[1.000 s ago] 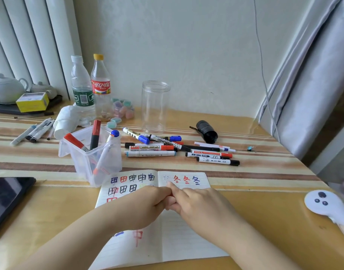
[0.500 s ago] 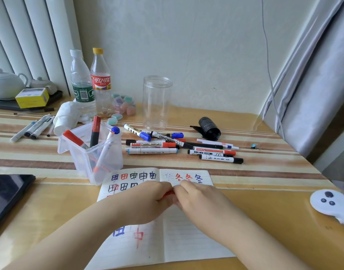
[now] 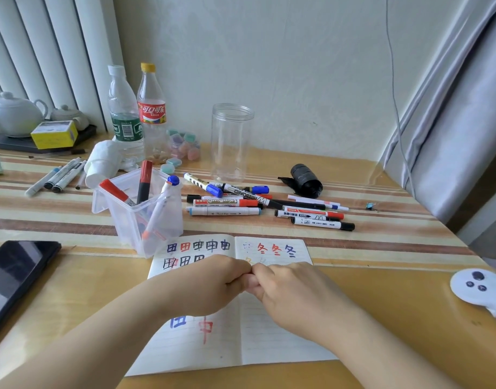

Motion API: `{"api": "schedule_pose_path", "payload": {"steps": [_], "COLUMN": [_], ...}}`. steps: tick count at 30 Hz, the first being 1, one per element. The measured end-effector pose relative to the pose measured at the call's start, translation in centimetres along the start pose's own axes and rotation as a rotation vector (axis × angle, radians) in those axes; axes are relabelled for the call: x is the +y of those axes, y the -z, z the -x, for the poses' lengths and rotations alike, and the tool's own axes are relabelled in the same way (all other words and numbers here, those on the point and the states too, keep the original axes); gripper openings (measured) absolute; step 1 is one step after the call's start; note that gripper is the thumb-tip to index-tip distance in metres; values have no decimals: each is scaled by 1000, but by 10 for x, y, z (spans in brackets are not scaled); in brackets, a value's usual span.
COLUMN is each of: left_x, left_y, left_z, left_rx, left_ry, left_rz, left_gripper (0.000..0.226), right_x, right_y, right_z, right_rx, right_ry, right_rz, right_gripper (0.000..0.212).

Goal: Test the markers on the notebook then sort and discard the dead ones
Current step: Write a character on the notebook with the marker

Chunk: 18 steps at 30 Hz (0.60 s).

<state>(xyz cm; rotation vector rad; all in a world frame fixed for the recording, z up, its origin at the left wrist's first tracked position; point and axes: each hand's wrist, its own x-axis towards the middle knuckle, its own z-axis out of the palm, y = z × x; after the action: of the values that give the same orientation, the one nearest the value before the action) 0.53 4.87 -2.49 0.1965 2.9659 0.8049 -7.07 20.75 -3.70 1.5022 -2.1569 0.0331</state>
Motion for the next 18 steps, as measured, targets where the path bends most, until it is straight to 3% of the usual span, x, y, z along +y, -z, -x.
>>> {"api": "schedule_pose_path", "payload": {"steps": [7,9,12,15,18], "left_x": [5,3,-4,-7,-4], "left_y": [0,2,7,11,14], "left_z": [-1,-4,-7,-10,-16], "left_rx": [-6,0,69,168,246], "left_ry": [74,122,187,193,169], "left_rz": [-33,-41,-50,-33,1], "left_gripper": [31,30,22,15,10], "right_x": [10,15,33,51,59], "right_y": [11,21,32,34,33], "right_z": [-3,-3,3,4,2], "right_rx": [-217,-329,-460,-393,-204], "right_ry": [-36,-186,-434,-546,-667], "right_rz": [-103,-250,-575,-844,-1219], "right_gripper": [51,54,39,41,26]}}
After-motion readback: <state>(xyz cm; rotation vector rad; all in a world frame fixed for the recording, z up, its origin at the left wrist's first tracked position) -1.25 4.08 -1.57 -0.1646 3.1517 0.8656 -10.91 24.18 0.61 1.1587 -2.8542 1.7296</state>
